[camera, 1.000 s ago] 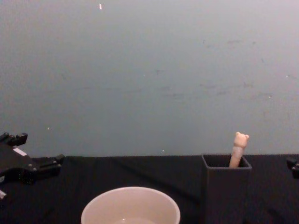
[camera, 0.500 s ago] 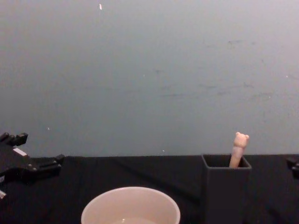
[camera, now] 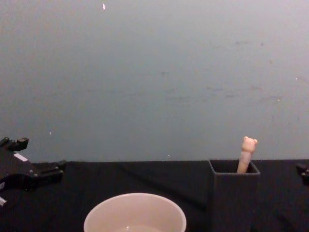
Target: Pick up the stirring spoon with one hand, stir inside the cup, then place it back in its original position.
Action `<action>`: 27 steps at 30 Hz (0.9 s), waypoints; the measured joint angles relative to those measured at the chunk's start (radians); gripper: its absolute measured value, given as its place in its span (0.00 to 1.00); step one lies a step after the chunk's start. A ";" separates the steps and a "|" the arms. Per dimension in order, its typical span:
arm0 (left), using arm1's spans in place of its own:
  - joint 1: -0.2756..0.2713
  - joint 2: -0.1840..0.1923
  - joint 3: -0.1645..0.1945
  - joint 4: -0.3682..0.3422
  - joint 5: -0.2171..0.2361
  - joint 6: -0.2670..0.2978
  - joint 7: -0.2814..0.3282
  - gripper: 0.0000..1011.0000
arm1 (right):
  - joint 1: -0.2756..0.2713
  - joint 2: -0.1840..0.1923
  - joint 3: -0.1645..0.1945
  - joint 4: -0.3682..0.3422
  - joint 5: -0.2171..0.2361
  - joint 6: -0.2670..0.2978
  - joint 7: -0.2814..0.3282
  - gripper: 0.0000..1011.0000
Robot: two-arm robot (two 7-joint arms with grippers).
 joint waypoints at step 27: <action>0.000 0.000 0.000 0.000 0.000 0.000 0.000 0.99 | -0.194 0.108 0.157 -0.240 0.228 0.005 0.265 0.99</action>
